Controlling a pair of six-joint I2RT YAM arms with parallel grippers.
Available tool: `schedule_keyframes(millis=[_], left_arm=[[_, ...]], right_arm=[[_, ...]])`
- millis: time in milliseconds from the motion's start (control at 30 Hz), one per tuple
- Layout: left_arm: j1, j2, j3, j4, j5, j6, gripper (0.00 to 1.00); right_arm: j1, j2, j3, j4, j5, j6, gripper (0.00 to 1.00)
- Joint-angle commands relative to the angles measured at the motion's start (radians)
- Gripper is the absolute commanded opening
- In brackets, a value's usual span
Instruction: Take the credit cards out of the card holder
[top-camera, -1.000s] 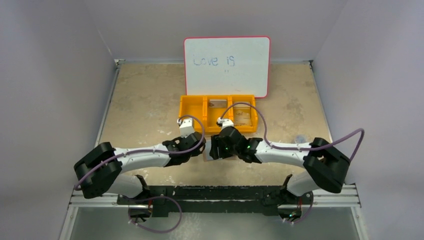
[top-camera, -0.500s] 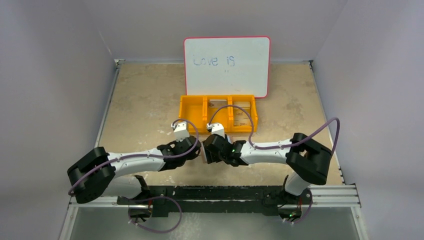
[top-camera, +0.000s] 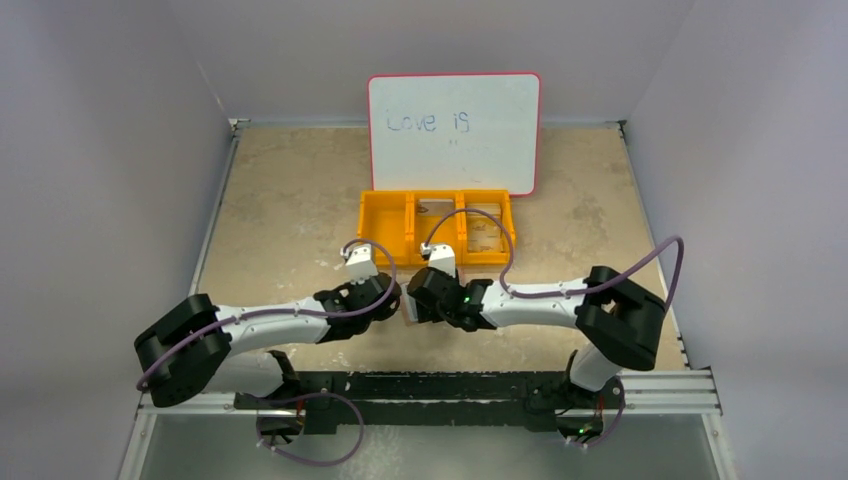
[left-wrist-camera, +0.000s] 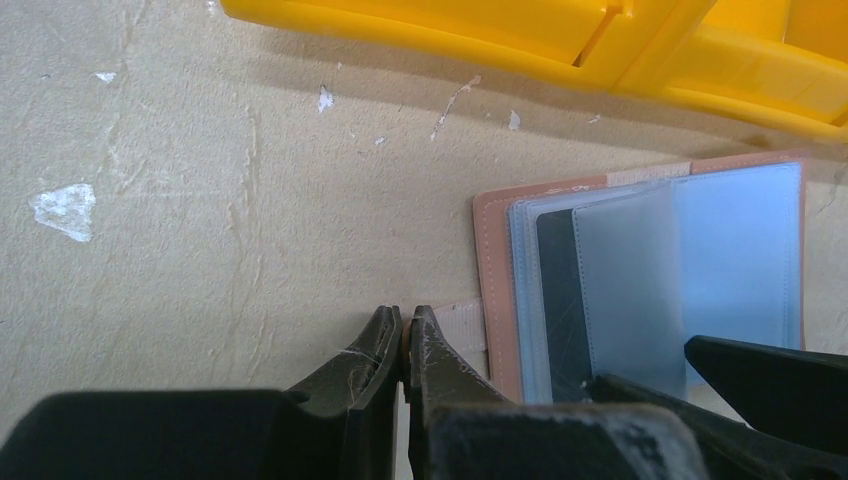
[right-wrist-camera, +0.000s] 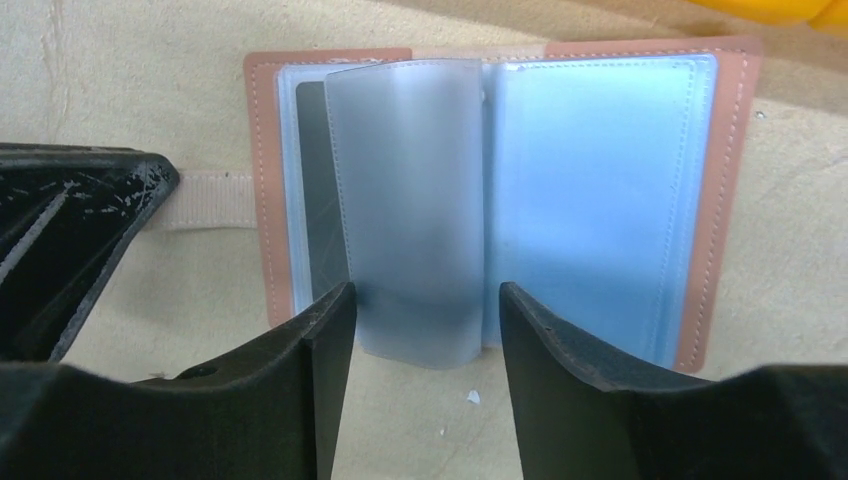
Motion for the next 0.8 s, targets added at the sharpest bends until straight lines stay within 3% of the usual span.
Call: schedule_keyframes(millis=[0,367,767], left_arm=[[0.006,-0.025,-0.004,0.008,-0.040,-0.014,0.00],[0.007,-0.037,-0.005,-0.005,-0.043,-0.012,0.00],[0.007,-0.027,0.007,-0.007,-0.040,0.005,0.00]], right_arm=[[-0.003,-0.048,-0.001,-0.068,0.039,0.064,0.59],[-0.063,-0.063,-0.017,-0.171,0.117,0.171,0.58],[-0.180,-0.199,-0.147,-0.095,0.017,0.161,0.60]])
